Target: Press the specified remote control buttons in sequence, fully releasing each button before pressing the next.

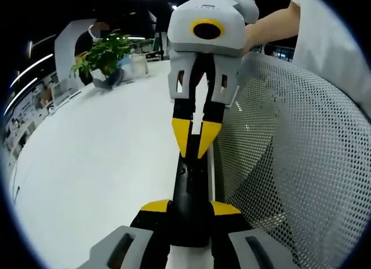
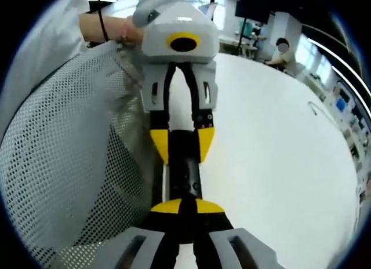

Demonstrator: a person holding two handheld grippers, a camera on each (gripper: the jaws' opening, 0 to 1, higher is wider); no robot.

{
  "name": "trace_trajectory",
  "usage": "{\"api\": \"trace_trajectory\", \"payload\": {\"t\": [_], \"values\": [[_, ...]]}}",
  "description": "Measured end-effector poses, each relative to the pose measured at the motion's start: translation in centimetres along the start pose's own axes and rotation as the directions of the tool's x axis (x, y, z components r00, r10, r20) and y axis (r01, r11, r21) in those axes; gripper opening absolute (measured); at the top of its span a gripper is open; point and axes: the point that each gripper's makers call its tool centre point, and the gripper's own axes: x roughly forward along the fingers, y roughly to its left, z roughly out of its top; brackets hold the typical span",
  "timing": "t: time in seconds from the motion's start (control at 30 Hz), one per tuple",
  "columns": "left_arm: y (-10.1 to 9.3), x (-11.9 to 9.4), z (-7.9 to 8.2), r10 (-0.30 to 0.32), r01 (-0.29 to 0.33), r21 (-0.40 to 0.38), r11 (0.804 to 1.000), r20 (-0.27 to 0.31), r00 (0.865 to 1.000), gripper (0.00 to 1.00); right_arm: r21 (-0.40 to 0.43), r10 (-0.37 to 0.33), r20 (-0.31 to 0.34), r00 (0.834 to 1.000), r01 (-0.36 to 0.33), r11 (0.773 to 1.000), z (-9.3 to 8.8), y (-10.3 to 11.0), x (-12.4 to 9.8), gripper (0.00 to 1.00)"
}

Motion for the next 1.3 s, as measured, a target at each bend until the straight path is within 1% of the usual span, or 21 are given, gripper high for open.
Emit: {"api": "trace_trajectory", "payload": {"t": [0.13, 0.27, 0.3, 0.4, 0.47, 0.5, 0.53, 0.57, 0.63, 0.77, 0.87, 0.93, 1.0, 1.07, 1.13, 1.2, 1.23, 1.27, 1.3], "values": [[0.0, 0.1, 0.0, 0.0, 0.0, 0.0, 1.0, 0.002, 1.0, 0.24, -0.036, 0.003, -0.023, 1.0, -0.004, 0.999, 0.2, 0.2, 0.1, 0.02], [-0.1, 0.1, 0.1, 0.0, 0.0, 0.0, 1.0, 0.002, 1.0, 0.24, -0.077, 0.002, -0.067, 0.998, -0.007, 0.997, 0.2, 0.2, 0.2, 0.01], [-0.1, 0.1, 0.1, 0.0, 0.0, 0.0, 1.0, 0.002, 1.0, 0.24, -0.077, 0.002, -0.07, 0.998, -0.008, 0.997, 0.2, 0.2, 0.2, 0.01], [-0.1, 0.1, 0.1, 0.0, 0.0, 0.0, 1.0, 0.002, 1.0, 0.24, -0.056, 0.005, -0.123, 0.992, -0.012, 0.998, 0.2, 0.1, 0.3, 0.01], [0.0, 0.1, 0.1, 0.0, 0.0, 0.0, 1.0, 0.002, 1.0, 0.24, -0.02, 0.009, -0.146, 0.989, -0.012, 1.0, 0.1, 0.0, 0.4, 0.01], [0.0, 0.1, 0.1, 0.0, 0.0, 0.001, 1.0, 0.002, 1.0, 0.24, 0.038, 0.014, -0.142, 0.99, -0.009, 0.999, 0.0, 0.0, 0.4, 0.0], [0.0, 0.1, 0.1, -0.001, 0.001, 0.001, 1.0, 0.002, 1.0, 0.24, 0.071, 0.019, -0.132, 0.991, -0.01, 0.997, 0.0, 0.0, 0.3, 0.0], [0.0, 0.1, 0.1, -0.001, 0.001, 0.001, 1.0, 0.003, 1.0, 0.24, 0.058, 0.02, -0.127, 0.992, -0.012, 0.998, -0.1, -0.2, 0.3, 0.0], [0.0, 0.2, 0.2, -0.002, 0.002, 0.002, 1.0, 0.004, 1.0, 0.24, 0.071, 0.016, -0.12, 0.993, -0.007, 0.997, -0.1, -0.1, 0.3, 0.01], [0.0, 0.2, 0.2, -0.001, 0.001, 0.001, 1.0, 0.004, 1.0, 0.24, 0.051, -0.009, -0.132, 0.991, 0.016, 0.999, 0.0, 0.0, 0.3, 0.01], [0.0, 0.2, 0.2, 0.001, -0.001, -0.001, 1.0, 0.006, 1.0, 0.24, 0.052, -0.029, -0.091, 0.995, 0.033, 0.998, -0.1, -0.1, 0.1, 0.01], [0.1, 0.2, 0.2, 0.002, -0.002, -0.001, 1.0, 0.008, 1.0, 0.24, 0.081, -0.034, -0.051, 0.998, 0.038, 0.996, 0.0, -0.2, 0.0, 0.01], [0.1, 0.2, 0.2, 0.004, -0.004, -0.001, 1.0, 0.01, 1.0, 0.24, 0.097, -0.035, -0.031, 0.999, 0.038, 0.995, 0.0, -0.3, 0.0, 0.01], [0.1, 0.2, 0.2, 0.005, -0.005, 0.0, 1.0, 0.01, 1.0, 0.24, 0.109, -0.039, -0.017, 0.999, 0.041, 0.993, 0.1, -0.4, 0.0, 0.01], [0.1, 0.2, 0.2, 0.005, -0.005, 0.0, 1.0, 0.01, 1.0, 0.24, 0.088, -0.044, -0.014, 0.999, 0.045, 0.995, 0.1, -0.3, 0.0, 0.0], [0.1, 0.2, 0.2, 0.005, -0.005, 0.001, 1.0, 0.01, 1.0, 0.24, 0.049, -0.055, -0.017, 0.998, 0.055, 0.997, 0.3, -0.1, 0.1, 0.0], [0.1, 0.2, 0.3, 0.006, -0.006, 0.001, 1.0, 0.01, 1.0, 0.24, 0.047, -0.052, -0.013, 0.999, 0.052, 0.998, 0.4, -0.1, 0.1, 0.0], [0.1, 0.2, 0.2, 0.007, -0.007, 0.001, 1.0, 0.01, 1.0, 0.24, 0.055, -0.04, -0.006, 0.999, 0.041, 0.998, 0.6, 0.1, 0.2, 0.0], [0.1, 0.3, 0.2, 0.008, -0.008, 0.002, 1.0, 0.01, 1.0, 0.24, 0.082, -0.036, 0.007, 0.999, 0.035, 0.996, 1.0, 0.2, 0.1, 0.0]]}}
